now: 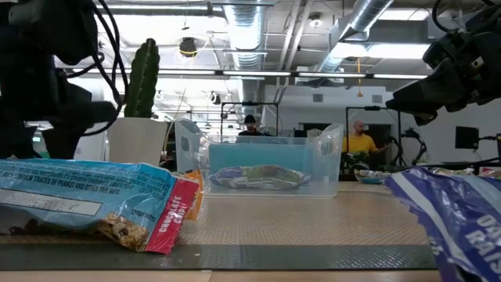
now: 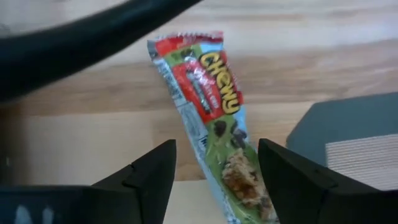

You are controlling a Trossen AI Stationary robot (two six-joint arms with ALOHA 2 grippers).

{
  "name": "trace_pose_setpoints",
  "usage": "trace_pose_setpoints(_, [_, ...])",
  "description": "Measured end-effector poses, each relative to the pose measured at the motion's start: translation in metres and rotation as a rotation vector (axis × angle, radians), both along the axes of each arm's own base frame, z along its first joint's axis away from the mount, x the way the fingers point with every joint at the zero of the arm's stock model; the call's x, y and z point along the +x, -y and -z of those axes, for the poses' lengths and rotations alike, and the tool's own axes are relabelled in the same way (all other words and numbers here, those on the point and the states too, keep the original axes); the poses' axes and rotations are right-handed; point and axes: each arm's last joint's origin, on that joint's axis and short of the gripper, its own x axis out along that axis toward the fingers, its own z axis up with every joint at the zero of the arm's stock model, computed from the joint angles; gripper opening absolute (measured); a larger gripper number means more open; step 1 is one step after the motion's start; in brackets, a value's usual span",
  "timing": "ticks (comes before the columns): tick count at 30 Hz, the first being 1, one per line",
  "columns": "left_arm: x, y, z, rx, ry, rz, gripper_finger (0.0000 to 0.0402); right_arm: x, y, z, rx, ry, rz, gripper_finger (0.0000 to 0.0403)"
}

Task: Pick and place Granola Bars by type
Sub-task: Put the red granola bar into the top transparent bin

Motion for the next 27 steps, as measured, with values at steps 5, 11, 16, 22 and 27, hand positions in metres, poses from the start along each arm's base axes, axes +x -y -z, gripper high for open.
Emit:
trace_pose_setpoints(5, [0.0046, 0.0013, 0.0068, -0.002, -0.023, 0.042, 0.0189, 0.0, 0.0, 0.0, 0.0, 0.0, 0.0, 0.0134])
trace_pose_setpoints(11, [0.0078, 0.0008, 0.0069, -0.006, -0.002, 0.066, 0.0158, 0.0, 0.0, 0.0, 0.0, 0.0, 0.0, 0.0134])
trace_pose_setpoints(16, [0.0078, 0.0009, 0.0072, -0.004, -0.008, 0.084, 0.0128, 0.0, 0.0, 0.0, 0.0, 0.0, 0.0, 0.0133])
trace_pose_setpoints(22, [0.0084, 0.0007, 0.0071, 0.011, -0.008, 0.12, 0.009, 0.0, 0.0, 0.0, 0.0, 0.0, 0.0, 0.0134])
trace_pose_setpoints(27, [0.0105, 0.0005, 0.0068, 0.041, 0.012, 0.156, 0.0068, 0.0, 0.0, -0.0001, 0.0, 0.0, 0.0, 0.0133])
